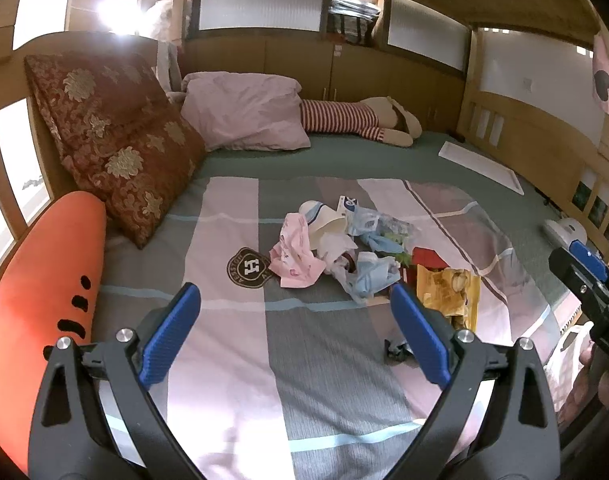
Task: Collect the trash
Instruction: 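Move both tools back over the trash pile on the bed, then grasp the blue face mask with the left tool while the right tool grasps a clear plastic wrapper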
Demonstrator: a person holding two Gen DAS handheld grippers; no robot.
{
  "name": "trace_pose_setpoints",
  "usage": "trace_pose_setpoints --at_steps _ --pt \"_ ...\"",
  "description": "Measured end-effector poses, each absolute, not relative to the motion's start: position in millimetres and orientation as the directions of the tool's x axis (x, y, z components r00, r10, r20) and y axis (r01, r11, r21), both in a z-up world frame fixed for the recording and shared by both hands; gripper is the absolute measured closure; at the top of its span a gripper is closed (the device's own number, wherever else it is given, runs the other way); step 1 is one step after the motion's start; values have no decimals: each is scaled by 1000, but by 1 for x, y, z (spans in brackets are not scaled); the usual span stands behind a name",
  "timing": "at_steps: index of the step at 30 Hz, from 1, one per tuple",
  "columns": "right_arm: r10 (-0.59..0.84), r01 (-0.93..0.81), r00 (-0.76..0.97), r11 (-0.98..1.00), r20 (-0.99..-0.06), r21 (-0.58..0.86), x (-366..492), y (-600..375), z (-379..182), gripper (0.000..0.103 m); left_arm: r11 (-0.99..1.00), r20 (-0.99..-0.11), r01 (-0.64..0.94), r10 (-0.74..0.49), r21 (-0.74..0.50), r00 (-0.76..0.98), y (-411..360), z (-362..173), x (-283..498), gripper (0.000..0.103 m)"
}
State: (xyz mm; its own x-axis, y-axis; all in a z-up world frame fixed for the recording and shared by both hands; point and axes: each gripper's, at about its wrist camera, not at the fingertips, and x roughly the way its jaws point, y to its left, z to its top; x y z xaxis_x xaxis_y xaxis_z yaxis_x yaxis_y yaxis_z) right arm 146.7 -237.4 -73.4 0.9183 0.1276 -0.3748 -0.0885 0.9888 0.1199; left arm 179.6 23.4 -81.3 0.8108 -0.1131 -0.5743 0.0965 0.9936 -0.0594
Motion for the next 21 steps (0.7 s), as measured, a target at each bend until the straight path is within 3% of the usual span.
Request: trace_pose_setpoints --at_steps 13,18,21 --pt "134 -70 910 982 -392 174 153 -252 -78 6 977 -670 207 -189 -55 718 -40 -122 242 8" --pt "119 -39 904 979 -410 199 161 -265 -80 6 963 -735 267 -205 -34 646 -81 -158 293 20" --pt "124 -20 898 970 -421 244 175 -276 -80 6 962 -785 270 -205 -50 584 -94 -184 323 33"
